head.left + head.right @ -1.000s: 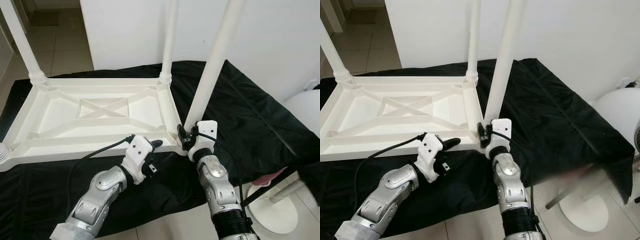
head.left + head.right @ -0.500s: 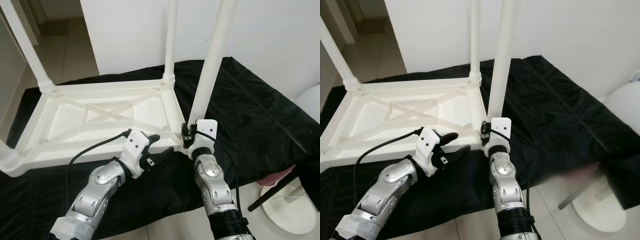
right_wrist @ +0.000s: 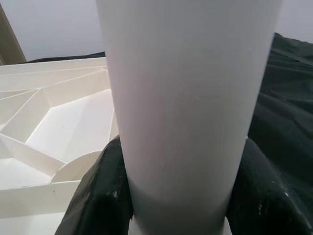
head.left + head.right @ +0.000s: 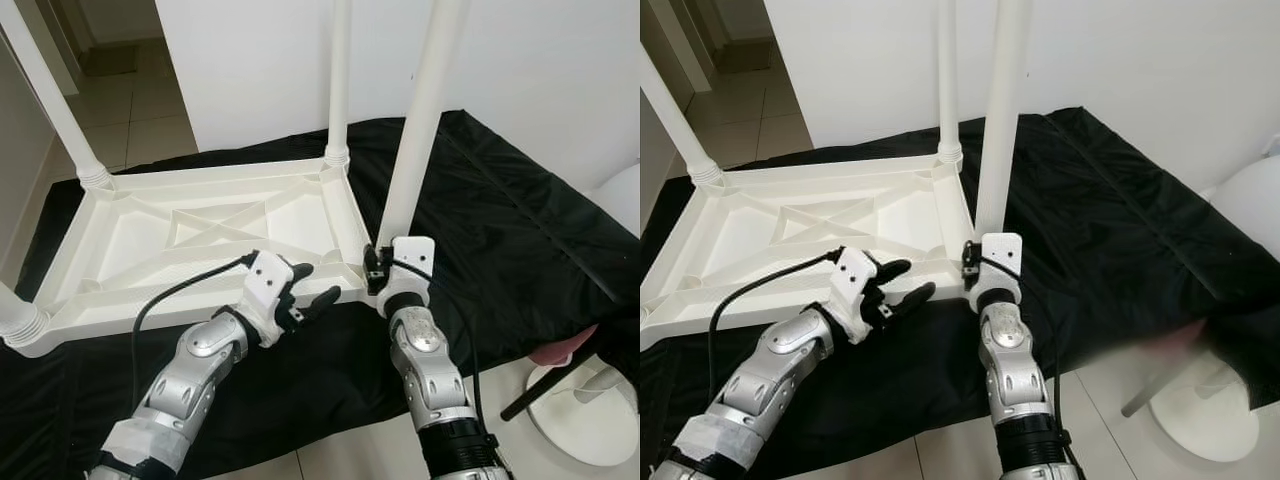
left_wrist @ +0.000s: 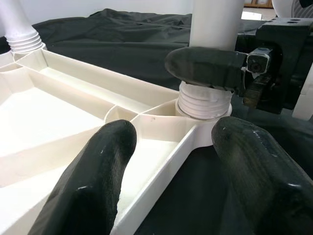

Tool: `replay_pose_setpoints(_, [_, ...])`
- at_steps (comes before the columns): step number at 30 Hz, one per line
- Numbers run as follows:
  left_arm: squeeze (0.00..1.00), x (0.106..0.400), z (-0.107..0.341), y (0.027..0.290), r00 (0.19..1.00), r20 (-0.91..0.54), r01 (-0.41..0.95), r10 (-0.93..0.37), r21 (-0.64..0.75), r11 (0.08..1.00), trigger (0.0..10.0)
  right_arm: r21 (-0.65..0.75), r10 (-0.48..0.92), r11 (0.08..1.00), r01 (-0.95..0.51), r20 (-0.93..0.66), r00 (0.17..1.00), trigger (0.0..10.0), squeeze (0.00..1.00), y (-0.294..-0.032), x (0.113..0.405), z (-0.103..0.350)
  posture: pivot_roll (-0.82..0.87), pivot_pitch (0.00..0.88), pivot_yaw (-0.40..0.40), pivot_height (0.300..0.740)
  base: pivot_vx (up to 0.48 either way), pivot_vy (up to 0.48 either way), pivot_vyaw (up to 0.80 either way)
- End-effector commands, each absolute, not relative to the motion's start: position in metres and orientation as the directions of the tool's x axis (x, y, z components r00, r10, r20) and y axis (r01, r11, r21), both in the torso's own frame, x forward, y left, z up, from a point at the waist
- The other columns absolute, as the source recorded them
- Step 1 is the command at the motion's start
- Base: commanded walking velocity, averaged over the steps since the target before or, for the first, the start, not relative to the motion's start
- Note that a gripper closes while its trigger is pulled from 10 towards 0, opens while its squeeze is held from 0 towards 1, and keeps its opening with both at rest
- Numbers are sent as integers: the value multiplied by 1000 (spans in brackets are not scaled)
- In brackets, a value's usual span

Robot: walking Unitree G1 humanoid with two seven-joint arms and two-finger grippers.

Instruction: Building children table

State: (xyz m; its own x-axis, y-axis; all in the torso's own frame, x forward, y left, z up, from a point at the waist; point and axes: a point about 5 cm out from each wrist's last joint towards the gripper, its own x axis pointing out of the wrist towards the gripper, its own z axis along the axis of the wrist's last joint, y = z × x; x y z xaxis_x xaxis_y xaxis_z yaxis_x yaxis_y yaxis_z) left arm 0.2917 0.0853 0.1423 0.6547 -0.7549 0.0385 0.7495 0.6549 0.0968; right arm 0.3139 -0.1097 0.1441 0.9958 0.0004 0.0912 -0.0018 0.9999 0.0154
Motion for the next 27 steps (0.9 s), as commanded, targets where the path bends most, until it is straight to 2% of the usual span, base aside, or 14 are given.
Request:
replay_pose_setpoints(1, [0, 291, 143, 82, 585, 30, 805, -811, 105, 584, 10000, 49, -53, 998, 50, 64, 997, 10000, 0, -123, 315, 139, -100, 8, 98, 740, 0, 0, 0])
replay_pose_setpoints(15, [0, 294, 148, 86, 580, 37, 807, -814, 112, 580, 10000, 21, -50, 999, 49, 70, 996, 10000, 0, -130, 315, 140, -101, 52, 101, 740, 0, 0, 0])
replay_pose_setpoints(27, [0, 293, 142, 91, 628, 28, 771, -778, 120, 626, 10000, 9, 31, 999, -31, 38, 999, 10000, 0, -117, 315, 134, -68, 49, 32, 740, 0, 0, 0])
